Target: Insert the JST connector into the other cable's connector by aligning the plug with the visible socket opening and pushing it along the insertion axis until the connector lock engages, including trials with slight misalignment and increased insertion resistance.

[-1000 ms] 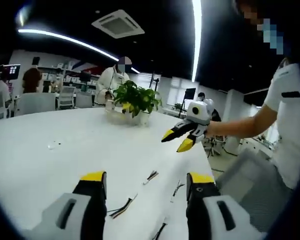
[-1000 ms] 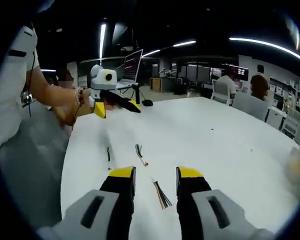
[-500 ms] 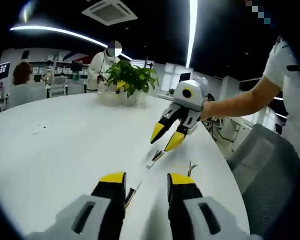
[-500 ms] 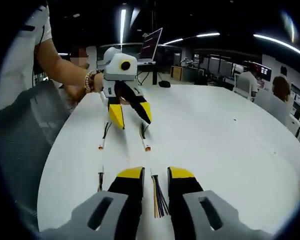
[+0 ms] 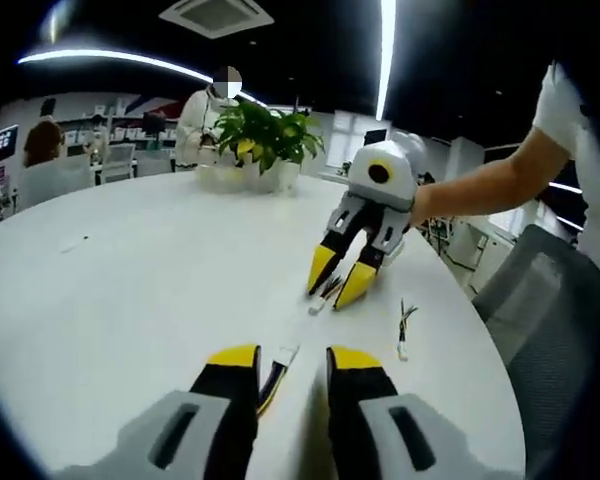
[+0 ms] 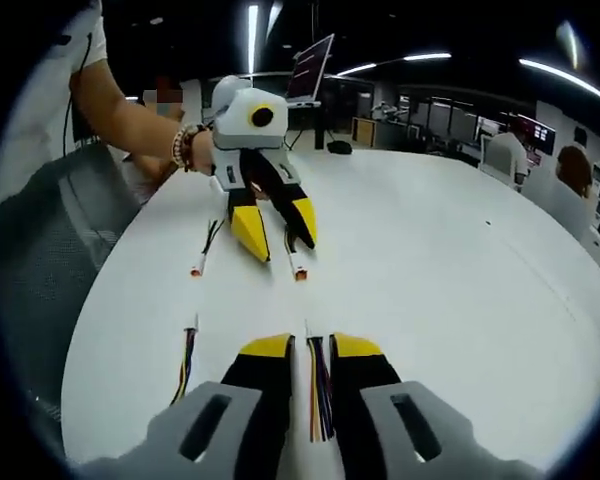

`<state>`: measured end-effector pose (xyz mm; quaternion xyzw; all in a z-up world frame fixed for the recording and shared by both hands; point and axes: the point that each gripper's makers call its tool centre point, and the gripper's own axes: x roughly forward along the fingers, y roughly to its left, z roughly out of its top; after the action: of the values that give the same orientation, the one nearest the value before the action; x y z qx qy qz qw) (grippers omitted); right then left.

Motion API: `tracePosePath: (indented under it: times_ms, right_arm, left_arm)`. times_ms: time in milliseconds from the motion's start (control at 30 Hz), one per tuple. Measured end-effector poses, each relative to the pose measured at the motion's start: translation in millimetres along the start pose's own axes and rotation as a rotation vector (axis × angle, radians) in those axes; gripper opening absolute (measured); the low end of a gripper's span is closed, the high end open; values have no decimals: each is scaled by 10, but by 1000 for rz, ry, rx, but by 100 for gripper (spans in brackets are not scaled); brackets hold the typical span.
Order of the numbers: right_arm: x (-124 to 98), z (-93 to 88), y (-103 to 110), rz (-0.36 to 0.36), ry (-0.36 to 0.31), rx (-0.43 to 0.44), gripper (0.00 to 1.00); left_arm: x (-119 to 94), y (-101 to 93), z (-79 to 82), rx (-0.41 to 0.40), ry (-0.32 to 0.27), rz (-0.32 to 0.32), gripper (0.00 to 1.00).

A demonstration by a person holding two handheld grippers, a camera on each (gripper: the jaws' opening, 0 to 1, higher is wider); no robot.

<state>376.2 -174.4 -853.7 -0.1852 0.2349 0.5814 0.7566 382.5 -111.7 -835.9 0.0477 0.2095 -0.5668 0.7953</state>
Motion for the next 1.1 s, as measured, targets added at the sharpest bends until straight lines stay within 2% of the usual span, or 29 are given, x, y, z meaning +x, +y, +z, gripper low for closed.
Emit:
tracePosePath:
  times_ms: [233, 267, 300, 400, 600, 933, 1100]
  right_arm:
    - [12, -16, -29, 0, 0, -1, 11]
    - [20, -38, -50, -8, 7, -3, 11]
    - [25, -48, -56, -8, 9, -4, 10]
    - [32, -37, -63, -4, -2, 7, 5]
    - [56, -26, -50, -5, -8, 9, 5]
    - [51, -10, 36, 21, 5, -8, 5]
    - [28, 82, 62, 27, -6, -25, 5]
  left_arm:
    - [22, 31, -71, 16, 20, 6, 15]
    - [21, 80, -119, 30, 49, 35, 12]
    - [21, 99, -119, 48, 49, 48, 10]
    - [-3, 45, -101, 37, 33, 36, 6]
    - [23, 2, -92, 51, 36, 29, 2]
    - [15, -38, -114, 66, 42, 5, 1]
    - [-28, -120, -54, 84, 34, -10, 1]
